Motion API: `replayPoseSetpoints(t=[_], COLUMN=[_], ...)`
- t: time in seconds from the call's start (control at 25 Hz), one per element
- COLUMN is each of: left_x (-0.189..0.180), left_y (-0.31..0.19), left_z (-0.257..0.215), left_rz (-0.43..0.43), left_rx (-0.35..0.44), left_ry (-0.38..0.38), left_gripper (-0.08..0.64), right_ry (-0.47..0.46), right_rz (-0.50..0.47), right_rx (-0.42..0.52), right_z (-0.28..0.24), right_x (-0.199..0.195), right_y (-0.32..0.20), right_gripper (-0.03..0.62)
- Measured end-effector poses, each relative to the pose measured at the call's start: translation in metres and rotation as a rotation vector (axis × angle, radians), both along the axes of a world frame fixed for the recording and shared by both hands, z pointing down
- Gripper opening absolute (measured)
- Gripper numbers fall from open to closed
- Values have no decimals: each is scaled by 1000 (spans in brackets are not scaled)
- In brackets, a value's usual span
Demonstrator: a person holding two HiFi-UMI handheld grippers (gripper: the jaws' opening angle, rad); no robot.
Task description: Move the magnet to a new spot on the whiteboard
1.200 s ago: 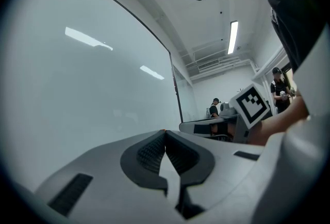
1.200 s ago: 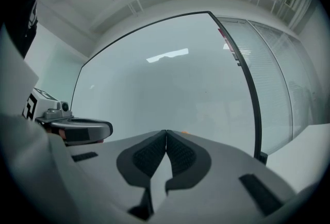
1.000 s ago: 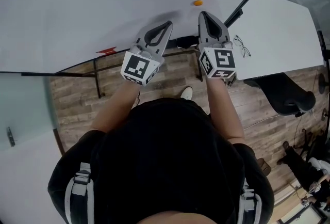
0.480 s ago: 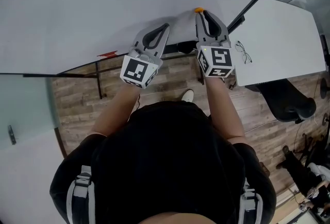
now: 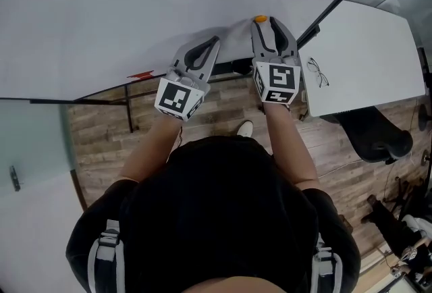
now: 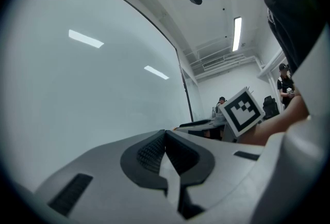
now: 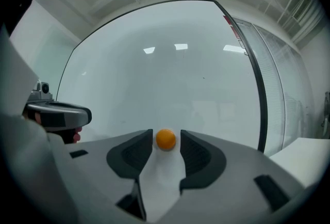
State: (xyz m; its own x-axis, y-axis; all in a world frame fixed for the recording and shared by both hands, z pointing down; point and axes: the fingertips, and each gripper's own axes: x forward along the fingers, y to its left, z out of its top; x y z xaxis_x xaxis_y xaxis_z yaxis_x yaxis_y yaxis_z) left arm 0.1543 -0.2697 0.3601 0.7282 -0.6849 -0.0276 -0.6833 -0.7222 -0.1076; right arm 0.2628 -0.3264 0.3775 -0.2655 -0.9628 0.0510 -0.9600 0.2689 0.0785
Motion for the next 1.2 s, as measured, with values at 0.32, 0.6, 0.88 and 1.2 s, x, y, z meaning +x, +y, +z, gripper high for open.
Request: replayPoseSetpoints(t=[0.32, 0.6, 0.88, 1.2], left_x=[-7, -11, -12, -20], left_y=[-3, -3, -1, 2], left_z=[2, 4, 12, 10], left_rz=[-5, -5, 8, 1], left_rx=[-10, -14, -36, -39], left_ry=[-1, -2, -11, -13], left_gripper=[3, 3, 3, 3], right_ry=[12, 19, 5, 10], right_rz=[23, 39, 66, 97], right_rx=[-8, -2, 8, 16], right_z=[5, 6, 8, 6], right_x=[-3, -5, -3, -2], right_y=[-4, -6, -8, -7], right_gripper=[164, 158, 143, 120])
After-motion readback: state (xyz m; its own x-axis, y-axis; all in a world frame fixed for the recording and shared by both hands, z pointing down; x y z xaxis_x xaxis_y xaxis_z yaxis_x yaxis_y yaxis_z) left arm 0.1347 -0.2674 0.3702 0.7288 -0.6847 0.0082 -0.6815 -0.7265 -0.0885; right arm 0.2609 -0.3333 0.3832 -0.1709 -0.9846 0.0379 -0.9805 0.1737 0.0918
